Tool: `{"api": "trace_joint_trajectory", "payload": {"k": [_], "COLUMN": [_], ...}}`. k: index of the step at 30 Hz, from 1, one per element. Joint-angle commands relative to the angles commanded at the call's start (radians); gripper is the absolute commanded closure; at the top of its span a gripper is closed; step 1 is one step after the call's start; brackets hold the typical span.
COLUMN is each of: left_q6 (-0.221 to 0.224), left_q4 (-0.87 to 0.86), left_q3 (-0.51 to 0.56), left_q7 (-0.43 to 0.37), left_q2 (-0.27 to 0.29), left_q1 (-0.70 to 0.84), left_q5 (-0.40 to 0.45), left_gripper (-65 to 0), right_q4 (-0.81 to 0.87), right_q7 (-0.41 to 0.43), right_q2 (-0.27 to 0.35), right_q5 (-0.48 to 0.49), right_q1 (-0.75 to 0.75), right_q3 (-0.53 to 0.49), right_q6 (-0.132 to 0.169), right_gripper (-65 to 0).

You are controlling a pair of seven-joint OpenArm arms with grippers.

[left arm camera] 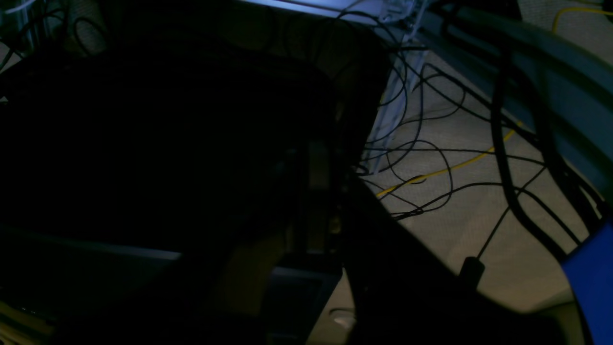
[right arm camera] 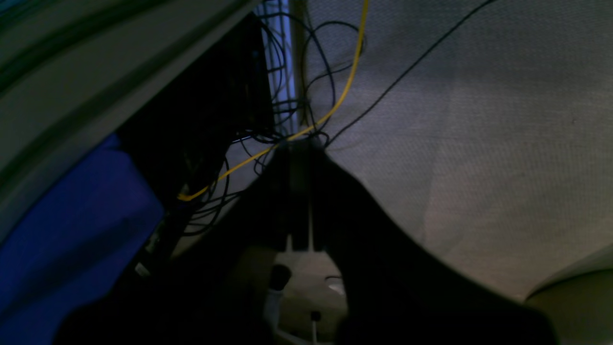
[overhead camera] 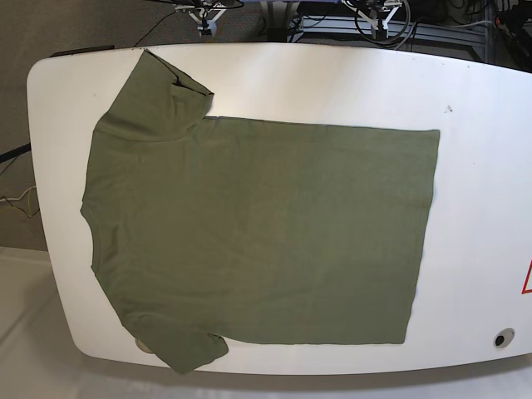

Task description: Fold the T-shirt properly

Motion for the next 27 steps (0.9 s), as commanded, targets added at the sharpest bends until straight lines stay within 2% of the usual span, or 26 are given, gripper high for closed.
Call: {"api": "trace_joint_trajectory", "payload": {"k": [27], "left_q6": [0.001], "left_q4": [0.007], "left_q3": [0.006], "left_q7": [-0.002], "left_q2": [0.0], "left_q1": [0.009], "left_q5": [0.001], "left_gripper": [-0.1], "right_q4": [0.013], "right_q7": [0.011], "right_q2": [0.002], "right_q5": [0.005], "right_q1": [-0.014], "right_q3": [0.0], "right_q6": [0.007], "right_gripper": [0.0]}}
